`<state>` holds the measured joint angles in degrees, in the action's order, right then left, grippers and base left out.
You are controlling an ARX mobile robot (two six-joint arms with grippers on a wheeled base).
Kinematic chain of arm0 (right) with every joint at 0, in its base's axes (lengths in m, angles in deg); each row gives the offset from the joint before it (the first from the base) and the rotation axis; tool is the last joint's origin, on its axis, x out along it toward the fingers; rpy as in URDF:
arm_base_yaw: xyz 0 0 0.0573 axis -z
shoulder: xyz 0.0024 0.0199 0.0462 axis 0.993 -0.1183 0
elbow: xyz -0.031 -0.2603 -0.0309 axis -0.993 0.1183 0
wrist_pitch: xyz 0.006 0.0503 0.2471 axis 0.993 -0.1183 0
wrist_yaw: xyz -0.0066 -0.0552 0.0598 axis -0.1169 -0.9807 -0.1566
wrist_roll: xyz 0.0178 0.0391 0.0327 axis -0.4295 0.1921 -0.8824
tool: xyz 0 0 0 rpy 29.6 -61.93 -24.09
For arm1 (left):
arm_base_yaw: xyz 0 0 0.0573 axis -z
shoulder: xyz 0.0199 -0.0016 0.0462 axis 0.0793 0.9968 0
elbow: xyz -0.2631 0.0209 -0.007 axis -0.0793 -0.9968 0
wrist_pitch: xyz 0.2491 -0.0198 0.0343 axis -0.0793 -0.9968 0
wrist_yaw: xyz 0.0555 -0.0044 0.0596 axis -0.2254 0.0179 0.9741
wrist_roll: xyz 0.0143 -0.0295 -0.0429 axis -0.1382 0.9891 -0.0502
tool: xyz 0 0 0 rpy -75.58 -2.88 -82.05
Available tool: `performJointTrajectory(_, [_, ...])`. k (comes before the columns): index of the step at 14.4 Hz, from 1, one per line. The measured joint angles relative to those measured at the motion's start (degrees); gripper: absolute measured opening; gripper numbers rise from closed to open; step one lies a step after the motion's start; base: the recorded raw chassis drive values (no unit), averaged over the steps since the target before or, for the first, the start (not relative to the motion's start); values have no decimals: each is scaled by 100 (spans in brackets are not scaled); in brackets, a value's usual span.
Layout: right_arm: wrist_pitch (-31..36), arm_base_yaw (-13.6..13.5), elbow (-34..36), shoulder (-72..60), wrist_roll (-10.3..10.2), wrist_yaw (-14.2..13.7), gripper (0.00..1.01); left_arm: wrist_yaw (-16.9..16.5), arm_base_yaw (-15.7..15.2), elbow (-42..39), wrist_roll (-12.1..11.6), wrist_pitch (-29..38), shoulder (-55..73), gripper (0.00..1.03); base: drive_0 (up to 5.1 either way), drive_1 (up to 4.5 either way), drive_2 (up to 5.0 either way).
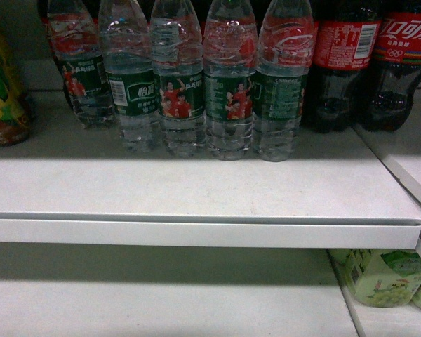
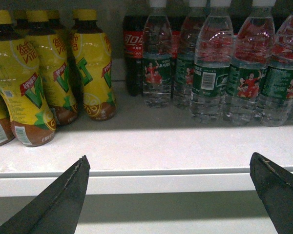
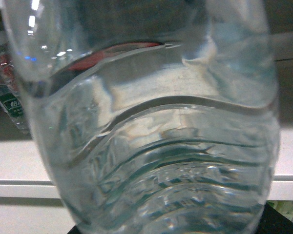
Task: Move water from second to third shelf
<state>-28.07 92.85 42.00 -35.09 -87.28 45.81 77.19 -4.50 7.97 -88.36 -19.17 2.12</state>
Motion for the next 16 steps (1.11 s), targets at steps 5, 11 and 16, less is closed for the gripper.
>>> performJointTrajectory(5, [0,-2,0,0,0,0,42,0,0,0,0,0,0,98,0,0,0])
performJointTrajectory(11, [-13,-2,63,7,0,9,42,-11,0,0,-2,0,0,98,0,0,0])
performJointTrajectory(16, [-9,0,61,7,-2,15,41,4,0,0,-2,-2,0,98,0,0,0])
